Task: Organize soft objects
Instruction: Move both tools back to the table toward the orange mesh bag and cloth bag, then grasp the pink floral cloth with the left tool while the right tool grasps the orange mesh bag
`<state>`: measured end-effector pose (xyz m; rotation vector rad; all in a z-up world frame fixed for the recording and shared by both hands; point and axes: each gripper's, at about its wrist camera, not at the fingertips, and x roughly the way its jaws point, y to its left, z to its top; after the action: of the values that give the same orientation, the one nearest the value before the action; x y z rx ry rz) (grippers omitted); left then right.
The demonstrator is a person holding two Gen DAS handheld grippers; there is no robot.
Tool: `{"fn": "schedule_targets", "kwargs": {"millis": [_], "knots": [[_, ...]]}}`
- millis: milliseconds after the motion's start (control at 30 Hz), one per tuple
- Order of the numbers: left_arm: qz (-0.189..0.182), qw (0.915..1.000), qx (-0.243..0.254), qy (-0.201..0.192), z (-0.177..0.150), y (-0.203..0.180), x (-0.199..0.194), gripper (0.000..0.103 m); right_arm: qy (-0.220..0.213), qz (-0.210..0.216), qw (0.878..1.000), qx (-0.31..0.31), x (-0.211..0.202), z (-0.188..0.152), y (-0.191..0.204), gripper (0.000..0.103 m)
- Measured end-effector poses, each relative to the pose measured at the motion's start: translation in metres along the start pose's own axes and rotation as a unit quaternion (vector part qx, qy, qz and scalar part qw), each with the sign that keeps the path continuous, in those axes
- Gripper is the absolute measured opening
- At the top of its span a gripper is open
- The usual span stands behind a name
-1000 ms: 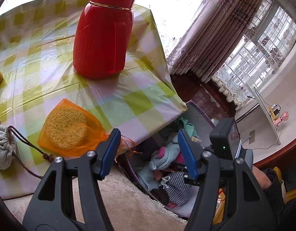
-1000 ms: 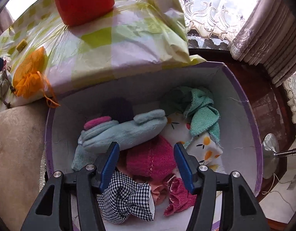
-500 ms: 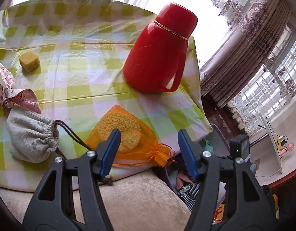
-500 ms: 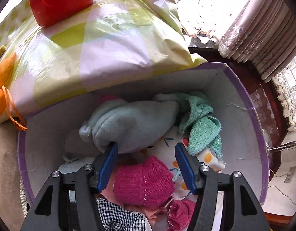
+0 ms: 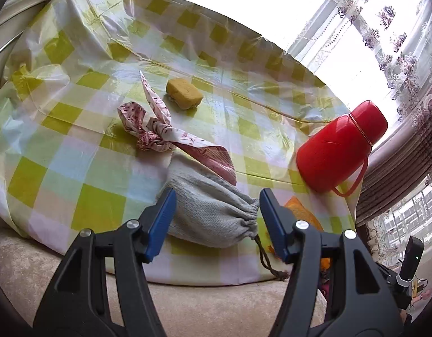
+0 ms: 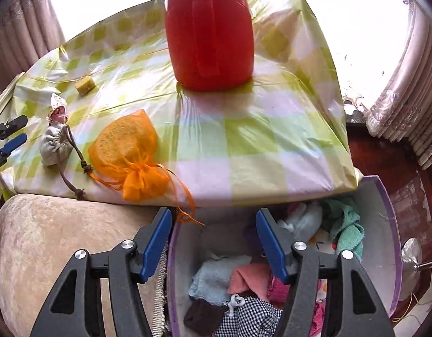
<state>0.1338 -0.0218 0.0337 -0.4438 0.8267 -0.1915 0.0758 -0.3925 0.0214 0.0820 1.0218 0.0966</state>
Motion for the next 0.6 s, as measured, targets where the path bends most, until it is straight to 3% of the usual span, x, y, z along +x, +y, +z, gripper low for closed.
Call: {"fn": "schedule_targets", "kwargs": {"millis": [233, 600], "knots": [[0.016, 0.9995, -0.027, -0.005, 0.007, 0.032, -0.003, 0.065, -0.003, 0.009, 0.999, -0.046, 0.018, 0.023, 0.045, 0.071], [0.045, 0.9975, -0.054, 0.007, 0.040, 0.060, 0.027, 0.065, 0.016, -0.001, 0.997, -0.079, 0.060, 0.043, 0.069, 0.075]]}}
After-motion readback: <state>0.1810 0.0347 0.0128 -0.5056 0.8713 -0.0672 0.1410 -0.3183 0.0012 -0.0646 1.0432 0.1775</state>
